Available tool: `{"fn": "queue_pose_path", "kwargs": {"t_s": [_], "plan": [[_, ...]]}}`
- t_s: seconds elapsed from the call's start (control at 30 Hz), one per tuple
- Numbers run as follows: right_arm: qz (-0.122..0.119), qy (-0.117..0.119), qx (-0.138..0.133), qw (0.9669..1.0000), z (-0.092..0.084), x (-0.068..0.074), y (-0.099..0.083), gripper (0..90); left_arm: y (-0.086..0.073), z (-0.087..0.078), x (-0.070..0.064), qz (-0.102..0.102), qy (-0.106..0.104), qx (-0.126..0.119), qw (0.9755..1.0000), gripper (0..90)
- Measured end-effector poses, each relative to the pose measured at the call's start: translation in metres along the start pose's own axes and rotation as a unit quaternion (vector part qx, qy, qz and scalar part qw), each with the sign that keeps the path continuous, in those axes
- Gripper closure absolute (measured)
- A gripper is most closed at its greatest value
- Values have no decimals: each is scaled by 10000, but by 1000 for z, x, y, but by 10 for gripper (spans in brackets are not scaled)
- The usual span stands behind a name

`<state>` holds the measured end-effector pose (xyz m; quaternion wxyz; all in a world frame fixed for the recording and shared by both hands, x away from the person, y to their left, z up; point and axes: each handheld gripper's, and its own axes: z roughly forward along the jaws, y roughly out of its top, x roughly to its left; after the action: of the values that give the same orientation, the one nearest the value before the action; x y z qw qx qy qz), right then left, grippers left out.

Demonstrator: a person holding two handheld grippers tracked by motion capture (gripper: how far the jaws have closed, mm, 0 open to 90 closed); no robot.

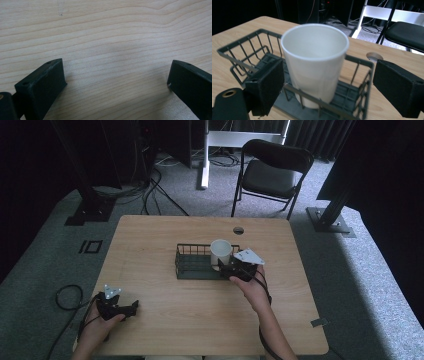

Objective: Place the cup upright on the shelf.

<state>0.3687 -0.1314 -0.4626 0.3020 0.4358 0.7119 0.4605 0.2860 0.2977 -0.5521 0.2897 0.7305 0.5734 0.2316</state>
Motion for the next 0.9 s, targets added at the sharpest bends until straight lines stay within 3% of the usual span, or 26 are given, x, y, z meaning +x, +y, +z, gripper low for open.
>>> {"fn": "queue_pose_path", "kwargs": {"t_s": [0.57, 0.9], "plan": [[-23, 100, 127, 9999, -18, -21, -30, 101, 0, 0, 0, 8, 1, 2, 10000, 17], [112, 40, 403, 9991, -21, -35, -58, 101, 0, 0, 0, 10, 1, 2, 10000, 17]]}}
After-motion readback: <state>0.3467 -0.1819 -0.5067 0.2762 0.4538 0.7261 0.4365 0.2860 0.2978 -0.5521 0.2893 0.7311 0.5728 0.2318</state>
